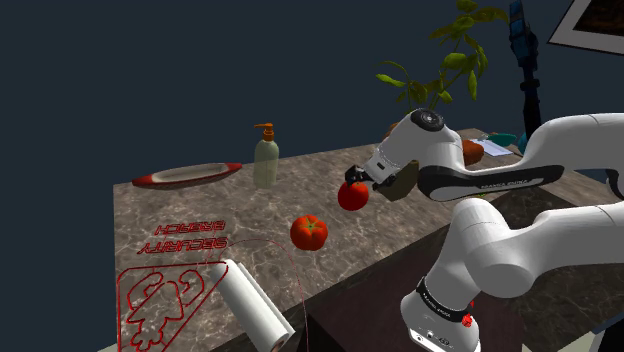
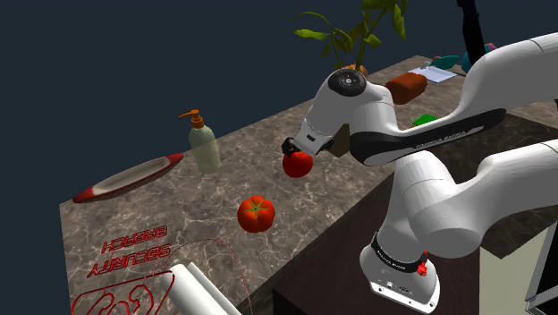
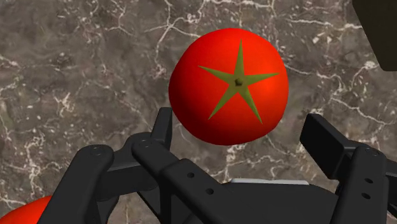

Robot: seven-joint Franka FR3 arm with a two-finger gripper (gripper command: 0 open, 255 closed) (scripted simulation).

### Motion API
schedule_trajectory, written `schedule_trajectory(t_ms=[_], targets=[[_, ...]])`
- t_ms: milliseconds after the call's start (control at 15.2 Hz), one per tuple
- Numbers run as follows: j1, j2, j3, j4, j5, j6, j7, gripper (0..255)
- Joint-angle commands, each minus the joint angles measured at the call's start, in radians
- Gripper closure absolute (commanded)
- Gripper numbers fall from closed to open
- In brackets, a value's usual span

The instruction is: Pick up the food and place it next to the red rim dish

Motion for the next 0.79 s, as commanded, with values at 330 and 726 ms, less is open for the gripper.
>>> schedule_trajectory(t_ms=[330, 726], targets=[[-0.001, 0.001, -0.002, 0.000, -0.002, 0.002, 0.000, 255], [0.000, 0.001, -0.001, 0.000, -0.002, 0.002, 0.000, 255]])
